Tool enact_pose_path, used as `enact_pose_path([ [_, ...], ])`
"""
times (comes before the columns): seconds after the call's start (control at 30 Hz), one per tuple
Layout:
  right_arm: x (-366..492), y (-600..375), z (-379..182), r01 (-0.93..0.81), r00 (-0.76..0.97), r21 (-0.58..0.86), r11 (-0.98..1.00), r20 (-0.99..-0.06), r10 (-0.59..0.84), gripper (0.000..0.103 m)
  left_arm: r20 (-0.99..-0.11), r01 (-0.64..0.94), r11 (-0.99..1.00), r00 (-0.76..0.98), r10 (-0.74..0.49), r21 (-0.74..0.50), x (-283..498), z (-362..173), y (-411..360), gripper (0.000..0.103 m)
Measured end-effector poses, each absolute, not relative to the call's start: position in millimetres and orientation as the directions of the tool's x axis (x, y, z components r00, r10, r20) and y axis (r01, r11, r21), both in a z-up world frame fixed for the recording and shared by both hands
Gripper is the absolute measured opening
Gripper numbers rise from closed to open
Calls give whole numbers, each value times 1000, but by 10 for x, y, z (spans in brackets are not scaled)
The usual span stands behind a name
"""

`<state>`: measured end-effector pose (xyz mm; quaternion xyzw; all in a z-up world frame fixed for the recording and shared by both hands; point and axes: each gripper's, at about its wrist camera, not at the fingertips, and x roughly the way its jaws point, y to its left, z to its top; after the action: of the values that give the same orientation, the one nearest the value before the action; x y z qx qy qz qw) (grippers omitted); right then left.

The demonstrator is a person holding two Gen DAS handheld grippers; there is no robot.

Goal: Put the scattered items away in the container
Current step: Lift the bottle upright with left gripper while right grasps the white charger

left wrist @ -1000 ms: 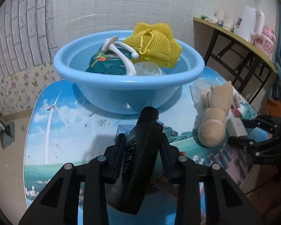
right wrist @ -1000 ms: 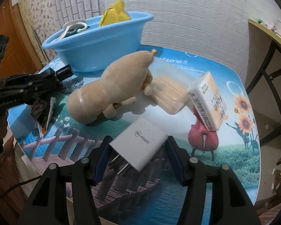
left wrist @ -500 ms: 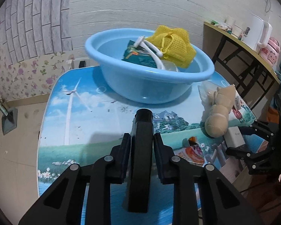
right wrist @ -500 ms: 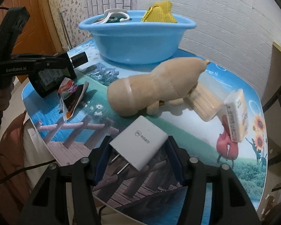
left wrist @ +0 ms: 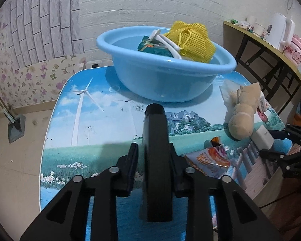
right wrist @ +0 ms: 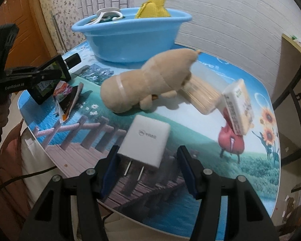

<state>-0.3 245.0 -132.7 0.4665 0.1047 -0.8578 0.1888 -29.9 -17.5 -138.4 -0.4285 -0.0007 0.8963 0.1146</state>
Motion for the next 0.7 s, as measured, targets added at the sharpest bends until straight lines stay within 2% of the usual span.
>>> enact_pose_path([
  [0.2, -18, 2574, -1324, 364, -502, 42, -931, -832, -234, 58, -762, -169, -983, -627, 161, -69, -269, -1484, -190, 52],
  [0.27, -28, 2571, -1315, 362, -505, 58, -930, -827, -248, 58, -760, -155, -986, -634, 143, -57, -258, -1512, -197, 68],
  [0.33, -41, 2542, -1316, 366, -508, 64, -928, -822, -258, 58, -759, -144, -988, -636, 135, -56, -258, -1524, -206, 76],
  [0.43, -71, 2488, -1335, 364, -523, 51, -930, -815, -249, 58, -758, -131, -989, -639, 134, -66, -251, -1550, -233, 78],
  [0.7, -101, 2478, -1364, 341, -567, 31, -939, -791, -232, 60, -750, -80, -989, -646, 144, -121, -235, -1601, -308, 98],
])
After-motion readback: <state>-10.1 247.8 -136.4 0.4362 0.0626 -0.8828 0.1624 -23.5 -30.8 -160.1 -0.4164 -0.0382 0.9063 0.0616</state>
